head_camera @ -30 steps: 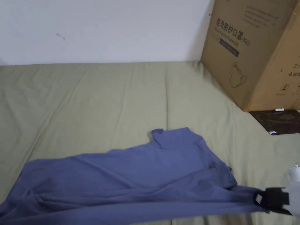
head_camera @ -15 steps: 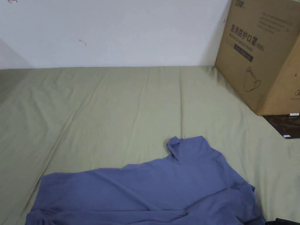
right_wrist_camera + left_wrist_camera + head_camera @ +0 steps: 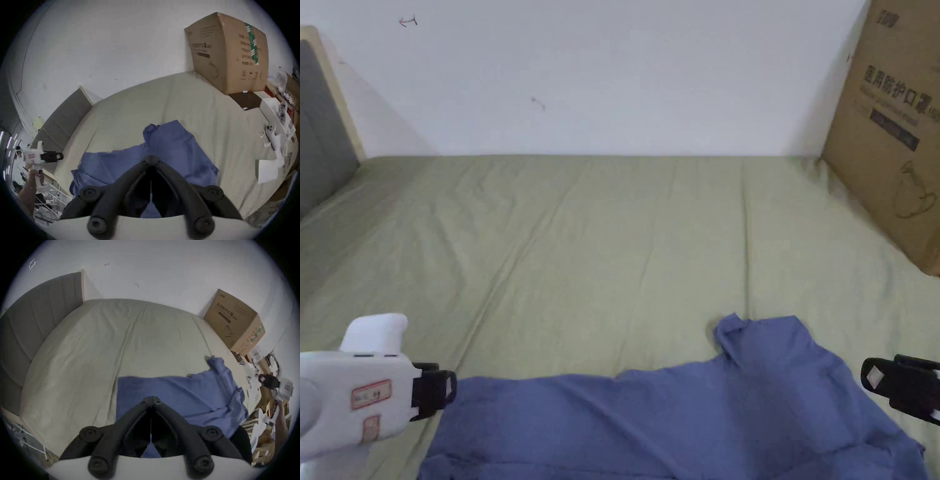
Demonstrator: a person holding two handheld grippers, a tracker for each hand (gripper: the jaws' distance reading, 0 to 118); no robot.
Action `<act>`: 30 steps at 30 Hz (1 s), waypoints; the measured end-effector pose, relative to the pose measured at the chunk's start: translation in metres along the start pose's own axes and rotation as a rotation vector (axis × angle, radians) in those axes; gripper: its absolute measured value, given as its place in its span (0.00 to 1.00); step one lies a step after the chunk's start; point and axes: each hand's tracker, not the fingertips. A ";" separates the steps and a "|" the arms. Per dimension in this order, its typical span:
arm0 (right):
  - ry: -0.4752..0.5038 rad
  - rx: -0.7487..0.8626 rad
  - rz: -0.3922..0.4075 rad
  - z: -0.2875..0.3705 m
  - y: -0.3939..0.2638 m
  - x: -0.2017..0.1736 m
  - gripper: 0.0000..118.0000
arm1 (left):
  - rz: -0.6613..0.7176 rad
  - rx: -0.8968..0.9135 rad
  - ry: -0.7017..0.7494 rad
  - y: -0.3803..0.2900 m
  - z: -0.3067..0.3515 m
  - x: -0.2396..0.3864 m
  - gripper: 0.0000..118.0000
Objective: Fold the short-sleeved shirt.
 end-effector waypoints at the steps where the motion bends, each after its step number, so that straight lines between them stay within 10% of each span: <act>1: -0.007 -0.002 0.000 -0.006 0.002 0.001 0.00 | 0.012 -0.012 0.032 0.007 -0.015 -0.006 0.00; 2: -0.009 -0.008 -0.001 -0.012 0.004 0.001 0.00 | 0.015 -0.039 0.063 0.015 -0.032 -0.014 0.01; 5: 0.004 -0.055 -0.040 -0.029 0.003 0.010 0.00 | 0.061 -0.129 0.072 0.030 -0.081 -0.040 0.63; 6: 0.003 -0.067 -0.052 -0.034 0.001 0.014 0.00 | 0.074 -0.150 0.075 0.032 -0.097 -0.048 0.71; 12: -0.034 -0.177 -0.092 -0.065 -0.008 0.037 0.00 | 0.013 -0.279 0.086 0.022 -0.159 -0.059 0.79; 14: -0.057 -0.202 -0.093 -0.080 -0.005 0.043 0.00 | -0.033 -0.314 0.071 0.016 -0.165 -0.053 0.75; 18: -0.042 -0.231 -0.080 -0.121 0.018 0.062 0.00 | -0.134 -0.245 0.075 0.017 -0.147 -0.041 0.02; 20: -0.088 -0.233 -0.057 -0.146 0.039 0.067 0.00 | -0.070 -0.222 0.049 0.021 -0.133 -0.040 0.02; 21: -0.142 -0.241 -0.038 -0.162 0.051 0.069 0.16 | -0.063 -0.208 0.040 0.023 -0.126 -0.039 0.02; 23: -0.213 -0.301 0.006 -0.195 0.071 0.074 0.89 | -0.064 -0.183 0.028 0.025 -0.112 -0.037 0.02; 24: -0.241 -0.373 0.028 -0.215 0.077 0.078 1.00 | -0.068 -0.181 0.026 0.028 -0.108 -0.036 0.02; 30: -0.270 -0.445 -0.030 -0.274 0.085 0.094 0.83 | -0.056 -0.152 0.007 0.031 -0.084 -0.032 0.02</act>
